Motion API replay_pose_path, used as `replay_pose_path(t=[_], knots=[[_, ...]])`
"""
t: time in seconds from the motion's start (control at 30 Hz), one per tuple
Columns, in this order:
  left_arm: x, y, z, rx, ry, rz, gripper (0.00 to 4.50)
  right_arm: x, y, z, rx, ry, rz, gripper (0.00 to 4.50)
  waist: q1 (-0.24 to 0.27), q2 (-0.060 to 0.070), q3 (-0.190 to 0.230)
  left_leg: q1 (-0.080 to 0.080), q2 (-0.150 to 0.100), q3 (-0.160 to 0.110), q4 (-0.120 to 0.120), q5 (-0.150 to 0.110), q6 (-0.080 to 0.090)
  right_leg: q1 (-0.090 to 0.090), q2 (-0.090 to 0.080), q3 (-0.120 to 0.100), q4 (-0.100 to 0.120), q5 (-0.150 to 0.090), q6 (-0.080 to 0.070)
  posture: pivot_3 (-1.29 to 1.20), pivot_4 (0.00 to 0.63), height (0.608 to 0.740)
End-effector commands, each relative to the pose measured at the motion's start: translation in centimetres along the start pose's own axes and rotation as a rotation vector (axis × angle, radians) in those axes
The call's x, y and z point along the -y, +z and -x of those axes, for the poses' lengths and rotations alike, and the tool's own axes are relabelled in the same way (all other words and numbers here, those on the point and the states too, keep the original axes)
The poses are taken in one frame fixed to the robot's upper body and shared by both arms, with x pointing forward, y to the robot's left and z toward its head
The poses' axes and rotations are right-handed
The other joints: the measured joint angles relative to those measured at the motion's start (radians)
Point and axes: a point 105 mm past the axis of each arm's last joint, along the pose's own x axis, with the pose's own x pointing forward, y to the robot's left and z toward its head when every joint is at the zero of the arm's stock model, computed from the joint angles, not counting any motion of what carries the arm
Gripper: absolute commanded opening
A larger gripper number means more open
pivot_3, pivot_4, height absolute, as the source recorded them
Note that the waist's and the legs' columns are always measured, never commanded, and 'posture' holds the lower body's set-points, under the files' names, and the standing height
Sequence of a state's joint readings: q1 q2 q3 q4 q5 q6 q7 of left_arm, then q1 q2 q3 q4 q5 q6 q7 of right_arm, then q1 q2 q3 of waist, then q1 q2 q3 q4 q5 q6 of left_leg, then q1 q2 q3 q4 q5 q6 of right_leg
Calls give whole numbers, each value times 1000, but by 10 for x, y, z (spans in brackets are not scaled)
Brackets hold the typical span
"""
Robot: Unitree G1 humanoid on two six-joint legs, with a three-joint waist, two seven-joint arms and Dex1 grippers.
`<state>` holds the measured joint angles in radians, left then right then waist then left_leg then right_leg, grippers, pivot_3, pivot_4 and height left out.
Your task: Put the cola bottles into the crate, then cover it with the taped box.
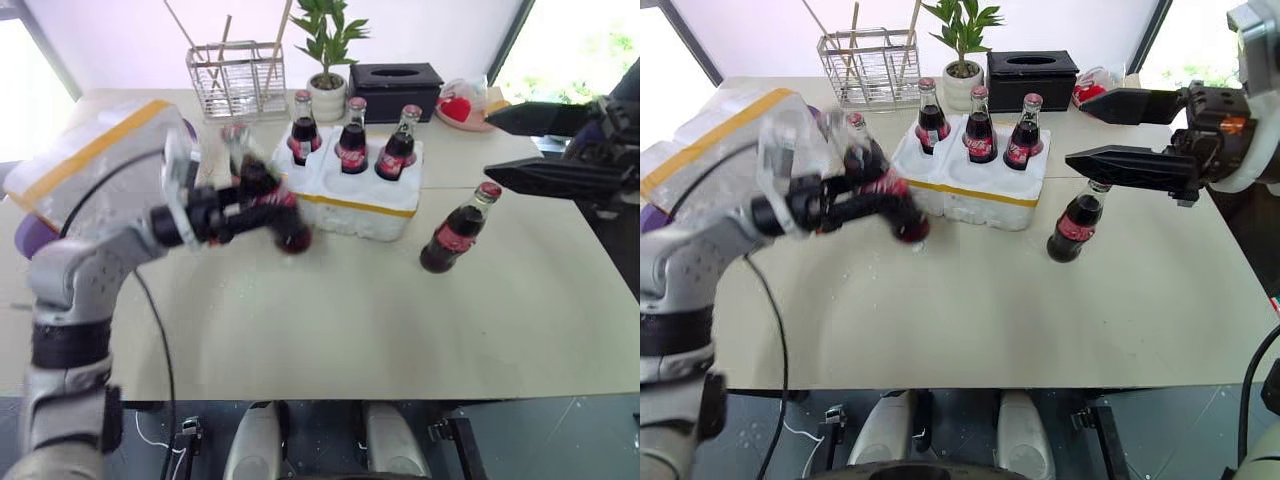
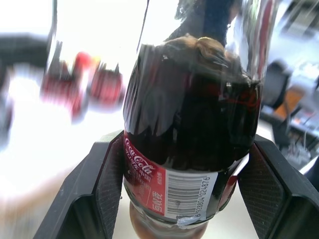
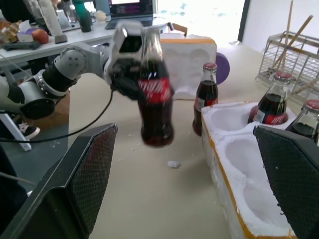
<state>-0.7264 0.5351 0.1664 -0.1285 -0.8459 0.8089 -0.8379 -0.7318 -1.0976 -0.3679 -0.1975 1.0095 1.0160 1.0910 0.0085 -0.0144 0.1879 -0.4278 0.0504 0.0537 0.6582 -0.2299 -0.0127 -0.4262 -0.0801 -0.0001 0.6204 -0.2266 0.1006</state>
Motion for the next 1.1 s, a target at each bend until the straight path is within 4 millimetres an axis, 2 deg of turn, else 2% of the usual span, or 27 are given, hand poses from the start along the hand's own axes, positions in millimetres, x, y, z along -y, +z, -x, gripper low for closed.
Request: replay_pose_path(t=[0.03,0.13,0.3,0.43,0.6,0.67,0.73,0.77,0.9,1.0,1.1], knots=[[-17,15,-32,83,65,-71,2666,-1,7,4,35,-31,53,4500,3,0,0,0,0,0,1,0,0,0,0,0,0,0,0,0,150,740],[-34,9,-60,81,119,-112,2666,2,2,4,22,-60,52,4500,3,0,0,-1,0,0,1,0,0,0,0,0,0,0,1,0,150,740],[-60,-23,-88,-31,201,-208,2666,8,-7,9,17,-117,32,4500,3,0,0,-1,0,0,1,-1,1,-1,1,0,0,1,1,0,150,740],[-64,-44,-100,-106,191,-304,2666,10,-15,10,15,-139,13,4500,2,0,0,-4,0,0,1,-1,2,-3,1,0,-1,1,1,0,150,740],[-63,-82,-113,-212,185,-282,2666,12,-24,9,10,-160,0,4500,6,0,0,-7,0,-1,4,-1,2,-4,1,0,0,1,2,0,150,740],[-61,-91,-115,-223,185,-257,3708,14,-27,8,7,-169,-3,4500,9,0,0,-8,-1,-2,5,-1,2,-3,0,0,-1,1,2,0,150,740],[-59,-92,-115,-218,182,-243,4464,15,-29,8,2,-173,-1,4500,9,0,0,-8,-1,-2,6,-1,2,-3,0,0,-1,1,1,0,150,740],[-59,-92,-114,-215,181,-243,4464,15,-30,8,1,-173,0,4500,9,0,0,-8,-1,-2,7,-1,2,-2,-1,0,-2,1,1,0,150,740],[-50,-70,-92,-103,150,-212,4464,13,-31,8,9,-174,-2,4500,4,0,0,-9,-1,-2,7,-1,2,-2,-1,0,-2,2,3,0,150,740],[-40,-38,-56,54,139,-121,4464,11,-32,9,13,-179,-9,4500,-6,0,0,-9,0,-2,6,-1,2,-4,0,0,1,3,5,0,150,740],[-35,-24,-14,97,174,-98,4464,9,-34,10,16,-185,-20,4500,-8,0,0,-8,0,-3,6,-1,2,-7,0,0,7,2,5,0,150,740]])
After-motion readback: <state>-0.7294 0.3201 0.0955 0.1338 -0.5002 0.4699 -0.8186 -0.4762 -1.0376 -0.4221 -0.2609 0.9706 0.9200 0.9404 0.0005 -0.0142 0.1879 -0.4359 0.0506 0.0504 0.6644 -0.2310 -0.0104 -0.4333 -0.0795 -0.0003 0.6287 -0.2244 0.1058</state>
